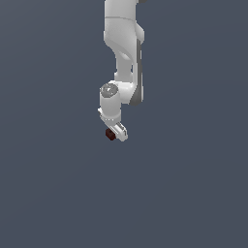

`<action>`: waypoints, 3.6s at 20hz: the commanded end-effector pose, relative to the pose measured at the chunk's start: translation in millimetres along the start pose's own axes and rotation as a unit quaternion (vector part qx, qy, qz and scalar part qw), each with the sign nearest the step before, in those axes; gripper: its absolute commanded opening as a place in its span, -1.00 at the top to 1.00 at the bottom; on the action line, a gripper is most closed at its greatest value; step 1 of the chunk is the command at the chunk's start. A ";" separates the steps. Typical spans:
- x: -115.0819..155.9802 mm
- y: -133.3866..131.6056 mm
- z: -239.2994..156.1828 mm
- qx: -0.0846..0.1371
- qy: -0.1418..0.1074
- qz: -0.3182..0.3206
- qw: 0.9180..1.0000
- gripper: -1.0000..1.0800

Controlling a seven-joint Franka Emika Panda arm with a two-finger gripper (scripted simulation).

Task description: Pick up the object and move it to a goal position.

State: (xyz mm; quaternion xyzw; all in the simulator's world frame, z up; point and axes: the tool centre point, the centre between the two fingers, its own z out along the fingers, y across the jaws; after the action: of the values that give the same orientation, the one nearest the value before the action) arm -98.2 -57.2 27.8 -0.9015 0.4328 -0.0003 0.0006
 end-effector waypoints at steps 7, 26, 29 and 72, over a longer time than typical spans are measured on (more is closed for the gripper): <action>4.6 -2.8 -11.8 0.000 0.000 0.000 1.000 1.00; 60.6 -35.7 -150.9 -0.002 0.001 0.001 1.000 1.00; 71.8 -42.7 -178.6 -0.002 0.001 0.001 1.000 1.00; 161.3 -103.0 -383.1 -0.001 0.000 0.000 1.000 1.00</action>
State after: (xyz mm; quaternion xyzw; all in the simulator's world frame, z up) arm 81.9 -118.8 408.6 -0.9016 0.4326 0.0011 -0.0004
